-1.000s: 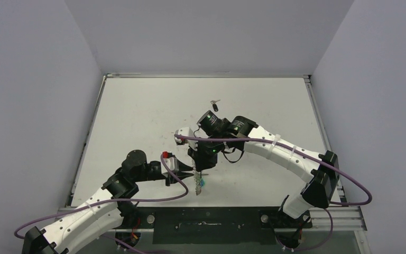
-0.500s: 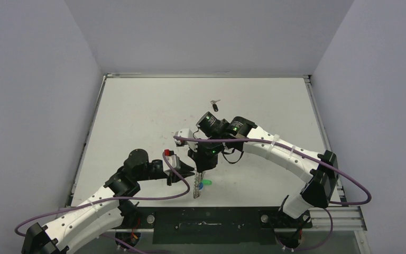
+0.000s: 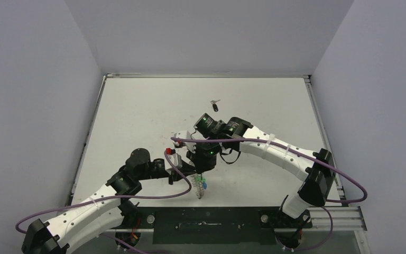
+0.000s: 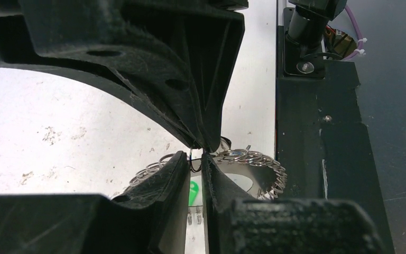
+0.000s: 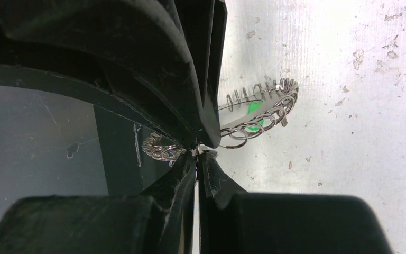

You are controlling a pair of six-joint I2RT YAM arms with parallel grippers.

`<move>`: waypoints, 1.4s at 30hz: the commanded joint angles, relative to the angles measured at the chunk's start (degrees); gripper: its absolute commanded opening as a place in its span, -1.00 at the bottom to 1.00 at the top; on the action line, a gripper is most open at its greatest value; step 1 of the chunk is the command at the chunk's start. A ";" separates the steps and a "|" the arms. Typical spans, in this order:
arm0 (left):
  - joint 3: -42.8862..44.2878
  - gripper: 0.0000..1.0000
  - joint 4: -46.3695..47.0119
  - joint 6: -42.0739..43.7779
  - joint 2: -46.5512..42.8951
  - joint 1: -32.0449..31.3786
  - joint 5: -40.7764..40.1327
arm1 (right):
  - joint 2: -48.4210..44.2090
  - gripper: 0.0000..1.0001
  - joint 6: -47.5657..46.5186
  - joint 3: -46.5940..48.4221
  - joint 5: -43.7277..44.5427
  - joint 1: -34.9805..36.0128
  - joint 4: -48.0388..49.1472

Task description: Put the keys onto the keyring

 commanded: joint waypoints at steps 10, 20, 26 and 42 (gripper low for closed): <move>4.39 -0.66 -4.87 4.74 0.53 -0.93 0.09 | -0.45 -1.00 0.07 3.40 -1.29 0.42 2.70; 4.65 -1.00 -2.55 3.75 1.47 -1.47 0.25 | 0.24 -1.00 0.05 3.58 -1.40 0.39 2.60; 3.97 -1.00 -1.85 2.43 1.23 -1.63 -0.33 | 0.58 -1.00 0.11 3.34 -0.95 0.30 2.98; -7.26 -1.00 13.36 -8.89 -6.60 -1.84 -7.35 | -7.19 -0.22 2.80 -7.24 -7.89 -6.11 16.65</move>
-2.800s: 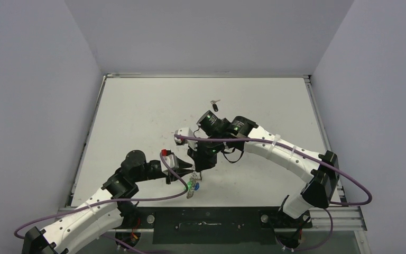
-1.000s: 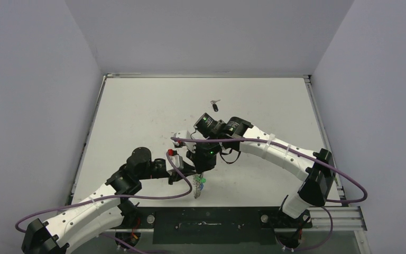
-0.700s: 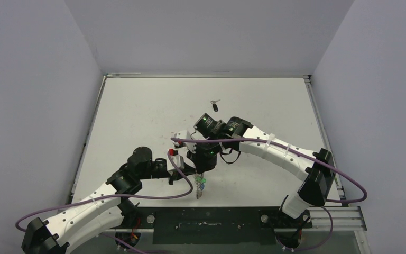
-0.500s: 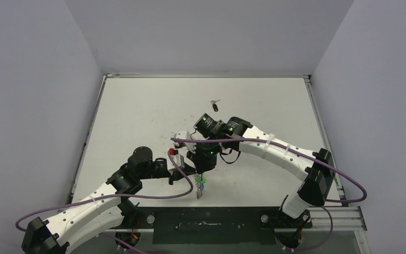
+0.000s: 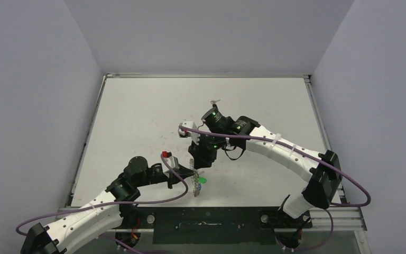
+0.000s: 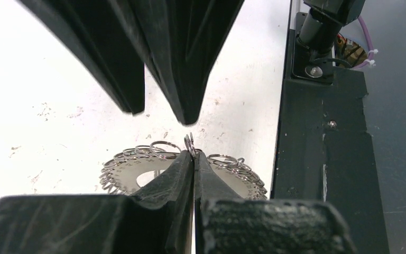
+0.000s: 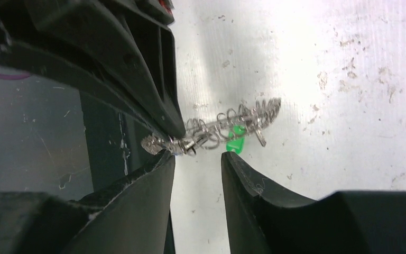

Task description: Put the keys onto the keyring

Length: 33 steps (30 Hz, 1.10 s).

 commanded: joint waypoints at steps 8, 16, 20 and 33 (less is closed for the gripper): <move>-4.41 -1.00 15.93 -4.48 -5.15 -0.66 -2.35 | -11.62 -0.22 -6.11 -13.93 -13.24 -3.38 15.85; -6.00 -1.00 19.45 -4.87 -6.89 -0.62 -1.23 | -16.59 -0.23 -7.88 -21.66 -17.53 -3.46 27.38; -6.03 -1.00 19.98 -4.90 -7.02 -0.68 -0.81 | -17.39 -0.25 -6.76 -23.18 -17.01 -3.51 30.33; -5.45 -1.00 20.54 -5.14 -7.00 -0.72 -0.22 | -13.66 -0.67 -4.60 -23.30 -18.14 -3.51 33.17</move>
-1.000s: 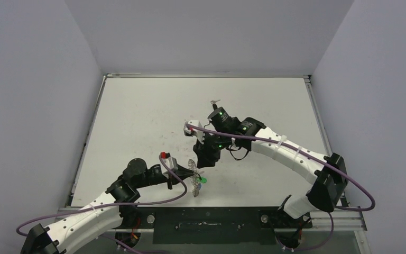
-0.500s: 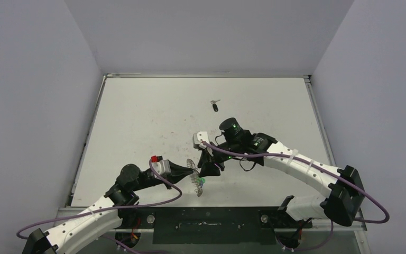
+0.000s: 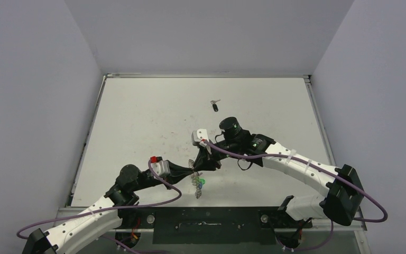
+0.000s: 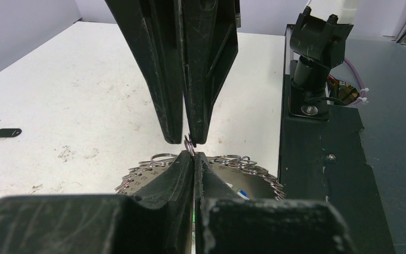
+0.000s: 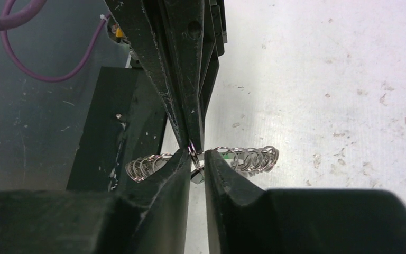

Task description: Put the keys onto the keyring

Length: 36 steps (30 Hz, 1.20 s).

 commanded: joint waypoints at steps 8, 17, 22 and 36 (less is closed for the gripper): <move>1.28 -1.00 6.02 -0.82 -0.60 -0.36 0.38 | 1.44 -1.00 -1.56 1.49 -5.55 -0.12 1.20; 3.66 -0.68 -4.17 1.81 -3.18 -0.32 -2.98 | 4.90 -1.00 -4.15 11.01 4.86 0.54 -16.50; 6.64 -0.48 -13.51 5.41 -4.25 -0.29 -3.98 | 10.68 -1.00 -5.18 21.91 14.24 2.73 -32.92; 11.24 -0.51 -17.29 9.41 4.97 -0.46 -0.52 | 16.91 -1.00 0.13 32.15 20.57 7.21 -39.51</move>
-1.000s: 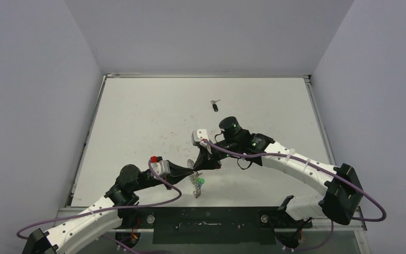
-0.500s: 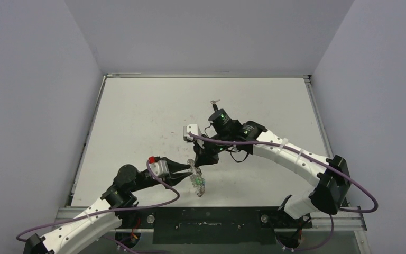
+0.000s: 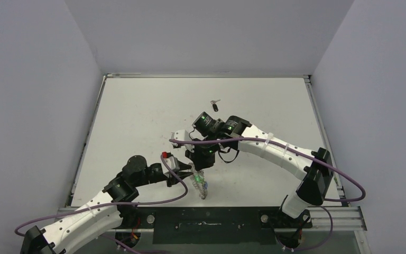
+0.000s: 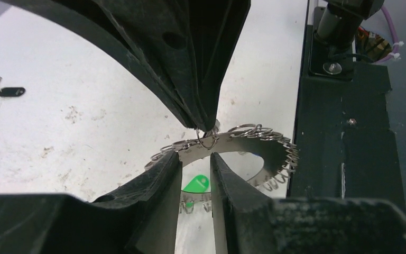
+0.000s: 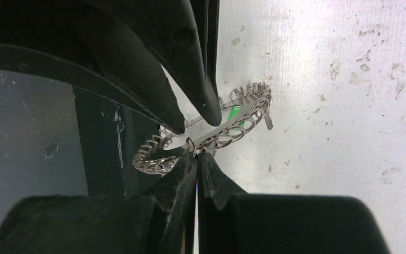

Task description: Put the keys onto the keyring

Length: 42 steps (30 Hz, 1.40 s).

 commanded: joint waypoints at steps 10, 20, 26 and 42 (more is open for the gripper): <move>1.07 -0.63 9.80 -1.20 5.83 -0.42 4.93 | 0.30 -1.00 3.50 3.02 0.48 0.64 1.49; 0.50 -0.74 11.26 -1.68 7.51 -1.01 5.63 | 0.37 -1.00 3.87 2.58 0.56 0.64 2.53; 1.45 -0.66 5.29 1.00 5.27 -1.08 3.36 | 0.34 -1.00 3.82 2.32 0.56 0.60 2.46; 2.18 -0.66 7.95 -0.20 7.14 -2.04 3.88 | 0.57 -1.00 4.17 2.32 0.48 0.79 2.75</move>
